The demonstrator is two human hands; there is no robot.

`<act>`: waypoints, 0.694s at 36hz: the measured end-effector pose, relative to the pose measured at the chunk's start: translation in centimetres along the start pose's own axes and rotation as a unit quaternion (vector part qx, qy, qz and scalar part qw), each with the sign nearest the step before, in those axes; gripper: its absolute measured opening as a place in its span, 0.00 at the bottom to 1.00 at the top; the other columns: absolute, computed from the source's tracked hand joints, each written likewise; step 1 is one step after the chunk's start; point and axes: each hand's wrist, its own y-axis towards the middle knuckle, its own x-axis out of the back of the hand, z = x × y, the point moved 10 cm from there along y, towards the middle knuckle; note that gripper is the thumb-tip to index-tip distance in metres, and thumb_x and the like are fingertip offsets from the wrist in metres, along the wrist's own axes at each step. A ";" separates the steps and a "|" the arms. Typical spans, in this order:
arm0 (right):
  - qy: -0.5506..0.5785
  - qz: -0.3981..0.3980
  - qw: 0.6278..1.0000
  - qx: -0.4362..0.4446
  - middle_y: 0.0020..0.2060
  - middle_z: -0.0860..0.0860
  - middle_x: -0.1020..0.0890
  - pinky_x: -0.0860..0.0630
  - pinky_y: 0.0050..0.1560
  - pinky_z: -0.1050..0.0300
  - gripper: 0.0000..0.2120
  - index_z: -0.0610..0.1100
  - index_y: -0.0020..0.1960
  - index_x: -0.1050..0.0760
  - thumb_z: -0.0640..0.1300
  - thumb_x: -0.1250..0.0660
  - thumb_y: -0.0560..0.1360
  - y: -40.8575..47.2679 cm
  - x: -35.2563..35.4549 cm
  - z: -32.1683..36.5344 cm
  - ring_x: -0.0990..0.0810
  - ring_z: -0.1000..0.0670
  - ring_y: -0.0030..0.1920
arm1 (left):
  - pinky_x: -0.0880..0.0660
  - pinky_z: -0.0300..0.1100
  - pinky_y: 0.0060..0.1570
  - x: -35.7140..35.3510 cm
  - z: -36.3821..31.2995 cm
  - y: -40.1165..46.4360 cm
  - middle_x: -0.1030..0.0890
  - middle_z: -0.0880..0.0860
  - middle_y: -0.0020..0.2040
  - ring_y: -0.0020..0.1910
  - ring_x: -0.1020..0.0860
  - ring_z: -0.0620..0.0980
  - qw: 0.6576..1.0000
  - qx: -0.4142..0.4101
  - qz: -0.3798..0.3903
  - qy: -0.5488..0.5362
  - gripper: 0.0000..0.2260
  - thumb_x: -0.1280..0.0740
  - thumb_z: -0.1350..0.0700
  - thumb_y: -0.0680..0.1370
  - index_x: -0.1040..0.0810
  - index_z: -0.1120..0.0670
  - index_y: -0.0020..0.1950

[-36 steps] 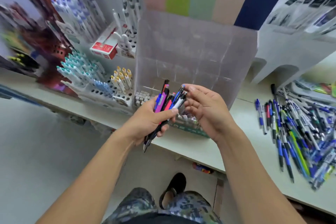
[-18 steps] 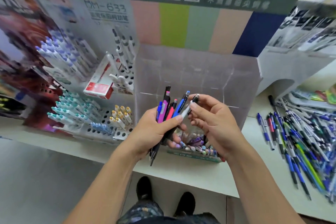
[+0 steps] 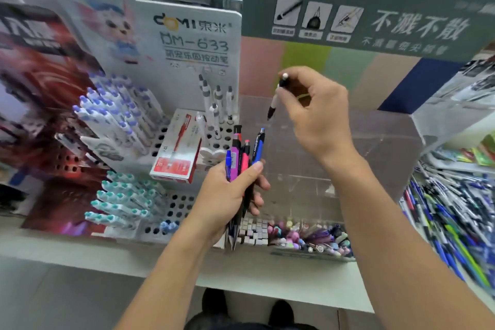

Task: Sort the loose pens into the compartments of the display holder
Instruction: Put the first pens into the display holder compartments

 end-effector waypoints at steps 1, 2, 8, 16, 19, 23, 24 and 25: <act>-0.037 0.038 0.999 0.005 0.40 0.53 0.17 0.23 0.47 0.60 0.06 0.41 0.53 0.17 0.37 0.29 0.76 0.3 -1.5 0.0 0.21 0.54 0.40 | 0.26 0.41 0.25 -0.1 0.1 0.2 0.17 0.54 0.36 0.27 0.24 0.49 1.000 0.003 0.011 0.002 0.04 0.34 0.58 0.82 0.25 0.59 0.50; -0.062 0.074 0.995 0.000 0.40 0.51 0.17 0.23 0.47 0.57 0.06 0.41 0.52 0.17 0.37 0.29 0.76 0.5 -3.0 -0.4 0.22 0.51 0.39 | 0.26 0.41 0.25 -0.1 0.2 0.3 0.17 0.55 0.37 0.27 0.24 0.49 1.000 0.007 0.024 0.002 0.03 0.35 0.59 0.83 0.27 0.58 0.52; -0.079 0.119 0.988 -0.062 0.42 0.51 0.14 0.24 0.45 0.64 0.07 0.42 0.54 0.15 0.41 0.27 0.76 0.0 -4.8 -1.6 0.19 0.53 0.40 | 0.26 0.41 0.25 -0.4 0.3 0.7 0.16 0.56 0.41 0.27 0.24 0.50 0.997 0.009 0.072 -0.023 0.02 0.38 0.60 0.84 0.28 0.58 0.53; 0.108 0.163 0.953 -0.231 0.25 0.58 0.24 0.34 0.30 0.64 0.11 0.42 0.38 0.17 0.47 0.23 0.74 -7.1 -2.8 -2.9 0.32 0.58 0.27 | 0.22 0.40 0.28 -1.1 0.5 1.2 0.14 0.57 0.42 0.32 0.19 0.51 0.994 -0.004 0.087 -0.060 0.07 0.34 0.59 0.80 0.23 0.60 0.57; 0.206 0.090 0.936 -0.270 0.25 0.54 0.26 0.34 0.28 0.64 0.09 0.38 0.39 0.20 0.40 0.26 0.77 -7.5 -2.0 -3.6 0.32 0.56 0.25 | 0.21 0.41 0.30 -1.6 0.5 1.0 0.14 0.59 0.44 0.34 0.17 0.51 0.995 0.000 0.083 -0.046 0.08 0.35 0.58 0.81 0.22 0.59 0.57; 0.224 -0.111 0.949 -0.193 0.34 0.51 0.18 0.24 0.34 0.60 0.04 0.43 0.47 0.18 0.39 0.31 0.80 -4.6 4.9 -3.7 0.22 0.51 0.33 | 0.28 0.39 0.22 -1.7 0.7 0.9 0.15 0.57 0.41 0.26 0.24 0.49 0.997 0.011 0.073 -0.031 0.08 0.36 0.57 0.83 0.23 0.57 0.60; 0.182 -0.131 0.963 -0.149 0.37 0.51 0.17 0.22 0.37 0.59 0.03 0.44 0.50 0.18 0.40 0.31 0.81 -3.7 6.3 -3.2 0.20 0.52 0.35 | 0.31 0.38 0.21 -1.9 0.8 0.8 0.17 0.57 0.39 0.24 0.28 0.48 0.996 0.022 0.078 -0.037 0.08 0.37 0.58 0.83 0.23 0.56 0.60; 0.126 -0.132 0.977 -0.107 0.40 0.51 0.17 0.21 0.41 0.59 0.04 0.44 0.52 0.18 0.41 0.31 0.81 -2.8 6.9 -2.6 0.19 0.53 0.38 | 0.34 0.37 0.20 -2.1 1.0 0.7 0.19 0.57 0.38 0.23 0.31 0.47 0.995 0.035 0.083 -0.049 0.08 0.38 0.59 0.84 0.24 0.56 0.61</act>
